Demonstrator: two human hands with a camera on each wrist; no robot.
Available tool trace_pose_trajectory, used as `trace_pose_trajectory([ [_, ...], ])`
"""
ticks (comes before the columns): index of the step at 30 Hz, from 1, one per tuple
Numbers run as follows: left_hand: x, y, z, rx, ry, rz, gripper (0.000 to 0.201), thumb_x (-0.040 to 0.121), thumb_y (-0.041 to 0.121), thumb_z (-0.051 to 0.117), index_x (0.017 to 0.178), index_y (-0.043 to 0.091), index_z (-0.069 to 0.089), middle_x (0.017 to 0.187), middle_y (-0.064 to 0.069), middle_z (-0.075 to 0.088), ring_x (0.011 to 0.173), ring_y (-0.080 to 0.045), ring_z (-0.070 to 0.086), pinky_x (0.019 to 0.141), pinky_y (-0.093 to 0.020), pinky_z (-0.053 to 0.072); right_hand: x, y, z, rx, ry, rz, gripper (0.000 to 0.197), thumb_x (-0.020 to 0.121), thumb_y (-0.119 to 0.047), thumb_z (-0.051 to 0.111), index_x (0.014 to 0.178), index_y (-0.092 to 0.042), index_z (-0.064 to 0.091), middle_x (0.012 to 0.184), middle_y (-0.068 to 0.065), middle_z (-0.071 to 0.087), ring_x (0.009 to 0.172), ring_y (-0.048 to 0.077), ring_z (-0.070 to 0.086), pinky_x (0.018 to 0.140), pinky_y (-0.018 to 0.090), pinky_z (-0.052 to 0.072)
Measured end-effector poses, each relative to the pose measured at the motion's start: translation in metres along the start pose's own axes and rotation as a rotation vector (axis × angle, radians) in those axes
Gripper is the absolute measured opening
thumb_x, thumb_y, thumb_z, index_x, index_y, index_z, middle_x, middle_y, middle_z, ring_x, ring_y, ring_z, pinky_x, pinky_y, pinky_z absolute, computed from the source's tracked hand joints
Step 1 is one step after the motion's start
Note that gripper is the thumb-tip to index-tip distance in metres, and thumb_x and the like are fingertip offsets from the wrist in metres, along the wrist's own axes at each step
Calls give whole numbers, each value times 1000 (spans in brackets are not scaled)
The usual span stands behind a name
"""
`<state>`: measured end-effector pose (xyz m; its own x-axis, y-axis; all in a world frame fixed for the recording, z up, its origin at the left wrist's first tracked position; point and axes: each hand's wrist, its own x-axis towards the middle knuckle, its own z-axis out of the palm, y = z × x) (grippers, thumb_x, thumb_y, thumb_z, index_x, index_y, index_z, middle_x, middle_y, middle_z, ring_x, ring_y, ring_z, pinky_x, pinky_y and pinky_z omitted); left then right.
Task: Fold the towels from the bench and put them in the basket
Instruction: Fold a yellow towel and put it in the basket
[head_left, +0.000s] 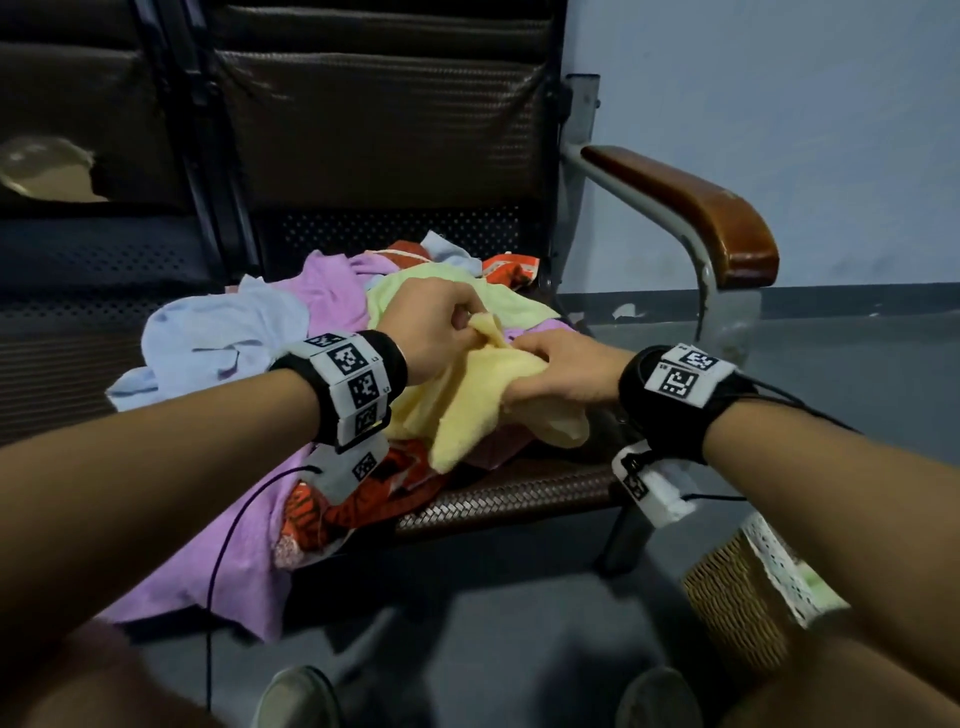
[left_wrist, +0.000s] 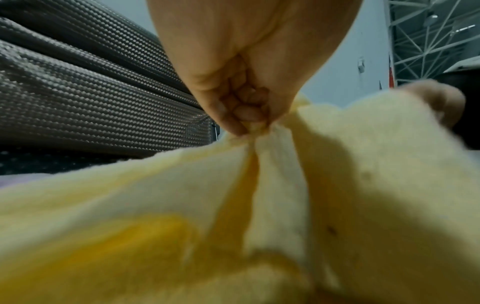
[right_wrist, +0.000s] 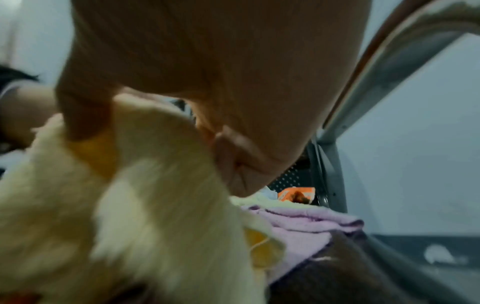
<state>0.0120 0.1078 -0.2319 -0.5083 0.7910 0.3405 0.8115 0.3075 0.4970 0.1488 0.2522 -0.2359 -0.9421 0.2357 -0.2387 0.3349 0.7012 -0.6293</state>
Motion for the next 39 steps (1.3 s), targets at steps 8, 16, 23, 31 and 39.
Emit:
trace_pose_trajectory([
  [8, 4, -1, -13, -133, 127, 59, 34, 80, -7, 55, 65, 21, 43, 96, -5, 61, 89, -18, 56, 79, -34, 44, 12, 8, 1, 149, 154, 10, 22, 93, -47, 62, 96, -27, 70, 96, -7, 71, 89, 17, 67, 81, 34, 55],
  [16, 1, -25, -24, -165, 254, -140, 19, 87, 18, 62, 80, 22, 46, 68, 12, 49, 60, -1, 41, 57, -19, 33, 23, 3, -8, 109, 653, -83, 10, 91, -26, 59, 87, -32, 52, 84, -19, 58, 76, -5, 54, 60, 14, 37],
  [23, -8, -14, -17, -38, -9, 44, 37, 87, 31, 71, 122, 21, 62, 117, 0, 65, 110, -17, 57, 93, -32, 46, 24, -31, -7, 93, 598, -311, 15, 90, -25, 66, 101, -32, 73, 105, -11, 72, 103, 9, 64, 96, 35, 51],
  [31, -1, -15, -18, -119, 195, -29, 30, 102, 11, 42, 119, 14, 66, 116, 0, 69, 109, -16, 59, 89, -19, 38, 18, -16, -12, -151, 479, -307, 38, 92, -38, 67, 130, -34, 63, 114, -6, 63, 106, 15, 59, 96, 40, 48],
  [39, -4, -8, -24, -238, 381, -128, 24, 100, 11, 36, 106, 10, 59, 92, 0, 65, 87, -17, 58, 76, -34, 45, 17, -12, -10, -129, 406, -324, 41, 98, -30, 59, 138, -41, 56, 123, -7, 49, 118, 10, 47, 103, 25, 36],
])
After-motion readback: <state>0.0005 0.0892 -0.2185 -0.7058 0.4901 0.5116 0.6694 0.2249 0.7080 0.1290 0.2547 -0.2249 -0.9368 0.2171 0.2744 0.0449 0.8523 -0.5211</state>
